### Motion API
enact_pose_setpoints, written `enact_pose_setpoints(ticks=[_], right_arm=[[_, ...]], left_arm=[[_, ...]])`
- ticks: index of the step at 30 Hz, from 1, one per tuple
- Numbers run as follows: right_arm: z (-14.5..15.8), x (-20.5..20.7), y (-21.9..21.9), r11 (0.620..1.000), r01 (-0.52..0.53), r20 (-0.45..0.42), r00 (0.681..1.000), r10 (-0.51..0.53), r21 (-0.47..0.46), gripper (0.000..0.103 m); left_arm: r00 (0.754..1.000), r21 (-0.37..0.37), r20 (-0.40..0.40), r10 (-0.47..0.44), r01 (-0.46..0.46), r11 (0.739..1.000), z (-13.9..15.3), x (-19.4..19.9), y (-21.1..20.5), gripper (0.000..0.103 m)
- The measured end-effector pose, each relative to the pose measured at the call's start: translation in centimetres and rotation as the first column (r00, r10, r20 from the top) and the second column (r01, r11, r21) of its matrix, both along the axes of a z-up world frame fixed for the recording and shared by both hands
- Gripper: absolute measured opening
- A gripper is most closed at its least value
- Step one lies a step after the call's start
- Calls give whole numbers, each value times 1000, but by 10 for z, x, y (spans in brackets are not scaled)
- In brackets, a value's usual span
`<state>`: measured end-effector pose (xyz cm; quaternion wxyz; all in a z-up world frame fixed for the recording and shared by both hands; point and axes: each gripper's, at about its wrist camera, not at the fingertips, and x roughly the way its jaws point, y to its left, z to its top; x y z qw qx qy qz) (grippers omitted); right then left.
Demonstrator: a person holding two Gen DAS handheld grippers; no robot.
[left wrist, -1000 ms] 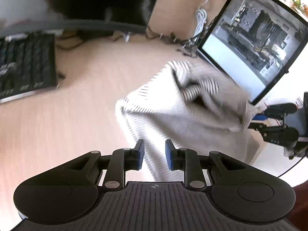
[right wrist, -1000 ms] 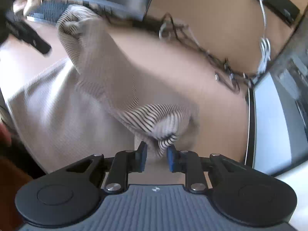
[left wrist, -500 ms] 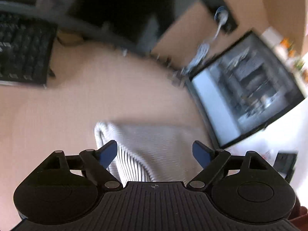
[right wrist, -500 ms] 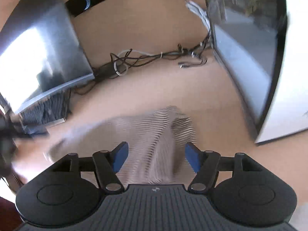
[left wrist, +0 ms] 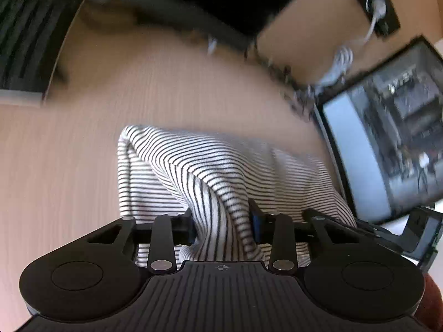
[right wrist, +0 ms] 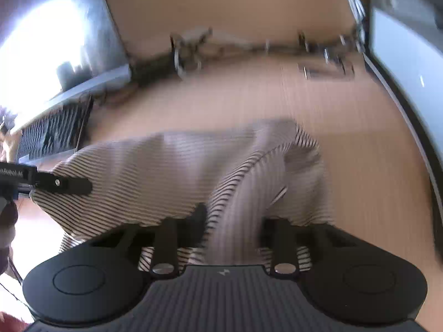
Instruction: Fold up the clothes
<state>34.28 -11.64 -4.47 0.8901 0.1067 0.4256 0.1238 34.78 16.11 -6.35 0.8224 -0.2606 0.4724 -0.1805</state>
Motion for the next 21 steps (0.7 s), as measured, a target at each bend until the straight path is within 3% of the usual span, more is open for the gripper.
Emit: enact_pose_setpoints(ticks=[4, 6, 11, 13, 16, 18, 21], right_arm=[[30, 10, -14, 998, -52, 72, 996, 50, 21, 18], [33, 2, -21, 997, -74, 62, 996, 72, 35, 18], [-10, -13, -24, 993, -106, -49, 993, 104, -42, 19], [-21, -16, -23, 991, -113, -31, 993, 111, -78, 24], [-21, -19, -19, 987, -122, 10, 992, 124, -109, 29], [-16, -19, -16, 984, -125, 33, 991, 131, -128, 30], [-9, -20, -11, 979, -130, 68, 988, 142, -158, 25]], left_arm=[[995, 13, 82, -53, 52, 999, 27, -3, -4, 35], [995, -3, 75, -65, 66, 998, 25, -17, -4, 35], [996, 3, -28, -79, 79, 997, -14, -47, -1, 35], [995, 24, -72, -75, 77, 997, -32, -52, 0, 36], [996, 18, -68, -60, 62, 998, -35, -49, 4, 38], [996, 57, -42, -76, 78, 995, -32, -48, 2, 40], [996, 74, 5, -86, 86, 994, -26, -50, 0, 37]])
